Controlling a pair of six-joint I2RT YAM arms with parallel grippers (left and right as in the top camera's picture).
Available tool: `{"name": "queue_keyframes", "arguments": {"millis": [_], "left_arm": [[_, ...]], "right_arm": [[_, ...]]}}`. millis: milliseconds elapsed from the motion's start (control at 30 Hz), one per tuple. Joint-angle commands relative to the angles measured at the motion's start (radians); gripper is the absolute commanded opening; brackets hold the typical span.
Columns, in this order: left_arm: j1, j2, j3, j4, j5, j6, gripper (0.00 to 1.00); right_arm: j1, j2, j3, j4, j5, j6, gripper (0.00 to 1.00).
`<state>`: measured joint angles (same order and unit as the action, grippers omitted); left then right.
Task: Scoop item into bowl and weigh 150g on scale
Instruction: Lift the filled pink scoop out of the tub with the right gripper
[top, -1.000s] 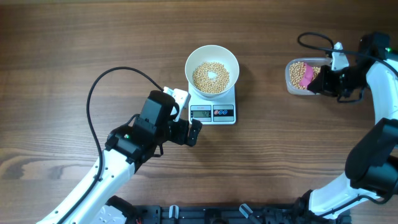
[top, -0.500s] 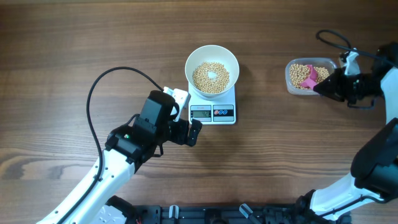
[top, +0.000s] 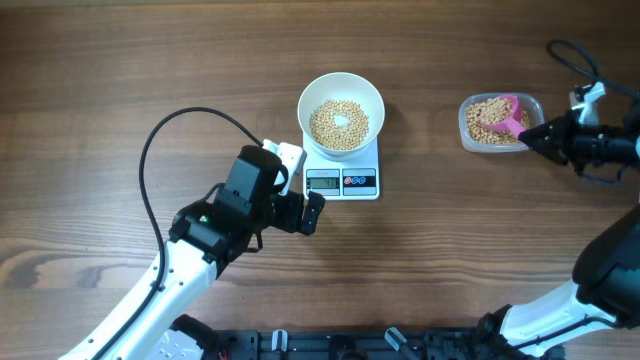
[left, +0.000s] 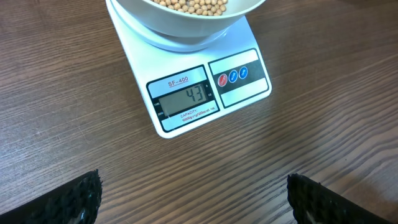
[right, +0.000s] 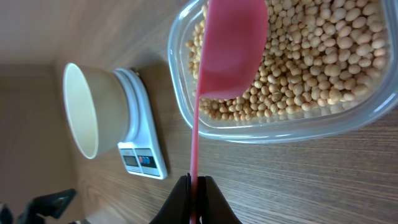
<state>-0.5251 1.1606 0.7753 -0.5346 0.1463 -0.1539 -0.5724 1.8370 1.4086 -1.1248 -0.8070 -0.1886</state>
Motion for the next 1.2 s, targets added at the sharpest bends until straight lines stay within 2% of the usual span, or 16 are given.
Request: {"name": "queue_keyframes", "arguments": {"millis": [0,500,1167], "left_arm": [[-0.006,0.005,0.021,0.000,-0.006,0.012,1.00],[-0.006,0.005,0.021,0.000,-0.006,0.012,1.00],[-0.006,0.005,0.021,0.000,-0.006,0.012,1.00]], "right_arm": [[-0.036,0.022,-0.010,-0.019,-0.101,-0.029,0.04],[-0.140,0.022,-0.010,-0.147,-0.290,-0.171,0.04],[-0.097,0.022,-0.010,-0.257,-0.452,-0.230,0.04]]}}
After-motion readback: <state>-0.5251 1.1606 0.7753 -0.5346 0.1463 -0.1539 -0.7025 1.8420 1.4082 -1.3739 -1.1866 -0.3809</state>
